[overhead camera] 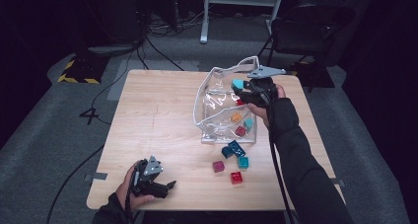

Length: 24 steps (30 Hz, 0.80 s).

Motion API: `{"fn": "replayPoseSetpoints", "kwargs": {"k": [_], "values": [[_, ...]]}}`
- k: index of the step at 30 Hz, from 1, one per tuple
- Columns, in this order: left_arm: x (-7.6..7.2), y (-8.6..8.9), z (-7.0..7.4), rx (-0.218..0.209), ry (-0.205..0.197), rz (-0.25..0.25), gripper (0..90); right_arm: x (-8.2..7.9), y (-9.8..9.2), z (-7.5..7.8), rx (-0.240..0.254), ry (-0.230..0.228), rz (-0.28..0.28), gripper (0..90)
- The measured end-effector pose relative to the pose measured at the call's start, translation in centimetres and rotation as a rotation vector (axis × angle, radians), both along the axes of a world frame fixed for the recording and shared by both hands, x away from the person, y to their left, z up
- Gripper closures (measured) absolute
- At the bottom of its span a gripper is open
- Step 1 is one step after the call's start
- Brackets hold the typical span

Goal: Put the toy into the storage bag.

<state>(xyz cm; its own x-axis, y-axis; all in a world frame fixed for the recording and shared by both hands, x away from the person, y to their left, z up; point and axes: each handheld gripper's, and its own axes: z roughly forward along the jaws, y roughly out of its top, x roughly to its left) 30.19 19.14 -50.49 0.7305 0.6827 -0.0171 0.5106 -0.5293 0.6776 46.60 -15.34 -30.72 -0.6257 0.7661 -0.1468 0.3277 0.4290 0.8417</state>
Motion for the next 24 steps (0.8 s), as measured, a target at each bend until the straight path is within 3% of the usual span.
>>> {"fn": "replayPoseSetpoints", "kwargs": {"k": [5, 8, 20, 24], "values": [[0.0, 0.0, 0.0, 0.001, 0.000, -0.001, 10.9, 0.1, 0.1, -0.2, -0.009, -0.001, -0.022, 53.6], [0.0, 0.0, 0.0, 0.002, -0.001, -0.001, 10.9, -0.1, 0.1, -0.3, -0.001, 0.001, -0.010, 53.4], [0.0, 0.0, 0.0, 0.001, -0.001, 0.000, 10.9, -1.5, -0.8, 0.5, 0.039, -0.023, -0.006, 37.9], [0.0, 0.0, 0.0, 0.001, -0.001, 0.000, 10.9, -2.0, -1.4, 0.3, 0.027, -0.017, 0.001, 31.4]]}}
